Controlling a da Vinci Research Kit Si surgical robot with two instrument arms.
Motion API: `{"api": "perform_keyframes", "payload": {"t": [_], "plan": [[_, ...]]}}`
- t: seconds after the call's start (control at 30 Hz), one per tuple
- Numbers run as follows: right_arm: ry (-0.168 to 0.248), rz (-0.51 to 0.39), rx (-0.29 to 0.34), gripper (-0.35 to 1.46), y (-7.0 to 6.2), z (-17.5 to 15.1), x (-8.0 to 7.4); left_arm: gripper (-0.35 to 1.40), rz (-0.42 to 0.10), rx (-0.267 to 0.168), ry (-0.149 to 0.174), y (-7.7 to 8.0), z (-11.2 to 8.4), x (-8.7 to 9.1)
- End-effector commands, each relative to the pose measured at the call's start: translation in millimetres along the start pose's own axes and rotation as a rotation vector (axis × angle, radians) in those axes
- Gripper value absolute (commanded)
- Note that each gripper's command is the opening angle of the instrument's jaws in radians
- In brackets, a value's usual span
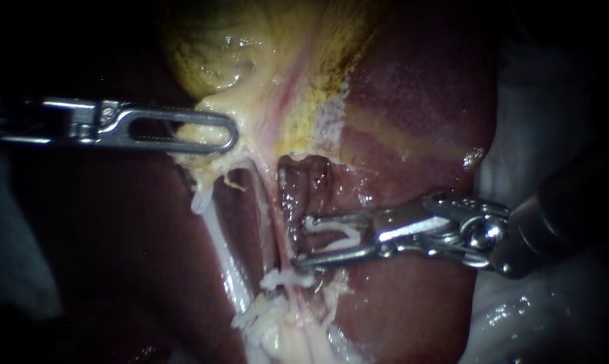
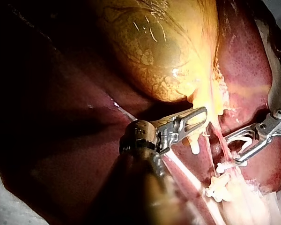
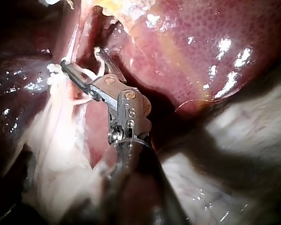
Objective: Clipping second clip right tube
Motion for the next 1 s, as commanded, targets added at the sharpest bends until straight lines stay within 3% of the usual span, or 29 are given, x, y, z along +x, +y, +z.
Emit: {"api": "perform_keyframes", "payload": {"t": [0.03,0.73,1.0], "plan": [[0.003,0.005,0.002,0.48,-0.1,0.1,0.0,-0.35,0.000,0.000,0.000,0.0,0.0,0.0],[0.040,0.015,0.051,0.48,-2.3,2.9,1.5,-0.35,0.000,-0.001,0.000,0.0,0.1,0.0],[0.070,0.025,0.086,0.48,-2.6,3.8,2.0,-0.35,0.000,-0.001,-0.001,-0.1,0.2,0.0]]}}
